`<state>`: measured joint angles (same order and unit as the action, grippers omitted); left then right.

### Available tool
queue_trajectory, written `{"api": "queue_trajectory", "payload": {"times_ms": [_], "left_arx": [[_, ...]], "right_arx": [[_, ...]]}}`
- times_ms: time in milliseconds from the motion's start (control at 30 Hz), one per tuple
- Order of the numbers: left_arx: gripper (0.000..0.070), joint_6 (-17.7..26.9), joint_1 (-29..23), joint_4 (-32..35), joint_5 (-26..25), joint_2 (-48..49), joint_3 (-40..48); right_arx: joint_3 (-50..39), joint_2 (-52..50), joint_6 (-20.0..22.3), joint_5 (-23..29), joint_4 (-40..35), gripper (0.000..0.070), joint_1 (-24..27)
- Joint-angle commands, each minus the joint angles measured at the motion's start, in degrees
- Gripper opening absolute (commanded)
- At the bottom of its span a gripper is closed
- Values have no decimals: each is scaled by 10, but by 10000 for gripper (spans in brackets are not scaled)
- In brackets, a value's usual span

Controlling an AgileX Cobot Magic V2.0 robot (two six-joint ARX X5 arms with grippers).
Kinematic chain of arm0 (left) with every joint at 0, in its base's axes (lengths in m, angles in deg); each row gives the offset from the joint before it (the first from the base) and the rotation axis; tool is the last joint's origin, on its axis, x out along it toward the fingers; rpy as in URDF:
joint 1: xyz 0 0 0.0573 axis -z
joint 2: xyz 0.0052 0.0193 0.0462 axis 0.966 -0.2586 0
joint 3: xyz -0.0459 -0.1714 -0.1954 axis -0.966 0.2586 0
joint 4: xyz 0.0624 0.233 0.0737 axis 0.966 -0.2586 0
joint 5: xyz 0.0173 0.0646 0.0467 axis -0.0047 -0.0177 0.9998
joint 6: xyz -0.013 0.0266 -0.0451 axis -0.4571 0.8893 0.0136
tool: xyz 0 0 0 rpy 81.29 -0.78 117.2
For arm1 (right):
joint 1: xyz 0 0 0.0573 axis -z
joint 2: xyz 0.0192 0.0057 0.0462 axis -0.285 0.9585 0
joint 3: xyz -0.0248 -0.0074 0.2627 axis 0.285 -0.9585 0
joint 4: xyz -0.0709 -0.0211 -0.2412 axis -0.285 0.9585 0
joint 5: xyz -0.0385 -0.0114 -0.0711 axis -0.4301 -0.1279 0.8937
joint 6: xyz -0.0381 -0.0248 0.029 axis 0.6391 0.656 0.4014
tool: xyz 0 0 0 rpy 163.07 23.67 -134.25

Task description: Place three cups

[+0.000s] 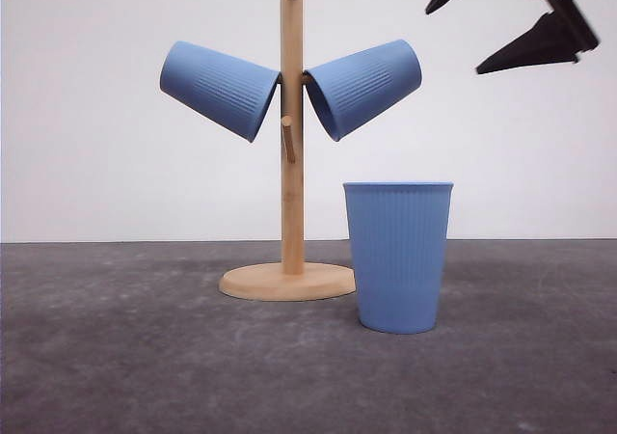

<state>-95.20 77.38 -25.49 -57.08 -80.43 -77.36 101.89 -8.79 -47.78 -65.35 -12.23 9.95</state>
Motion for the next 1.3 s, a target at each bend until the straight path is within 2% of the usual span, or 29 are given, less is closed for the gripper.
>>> {"api": "queue_trajectory", "payload": {"times_ms": [0, 100, 333, 500, 667, 1000, 1067, 1267], "left_arx": [[472, -4, 0, 4, 1, -3, -3], [472, -4, 0, 4, 1, -3, -3], [472, -4, 0, -5, -2, -3, -3], [472, -4, 0, -24, -2, -3, -3], [472, -4, 0, -26, -2, -7, -3], [472, -4, 0, -26, -1, -7, -3], [472, -4, 0, -27, -1, -7, -3], [472, -4, 0, -27, -2, -7, -3]], "right_arx": [[10, -6, 33, 9, 28, 575, -3], [7, -24, 47, 31, 74, 574, -10], [-53, -69, 47, 71, 103, 573, -38], [-60, -71, 52, 134, 179, 573, -75], [-60, -60, 38, 182, 181, 543, -118], [-58, 62, 24, 185, 171, 518, -151], [-58, 83, 24, 185, 163, 495, -155], [-58, 120, 24, 195, 153, 344, -165]]}}
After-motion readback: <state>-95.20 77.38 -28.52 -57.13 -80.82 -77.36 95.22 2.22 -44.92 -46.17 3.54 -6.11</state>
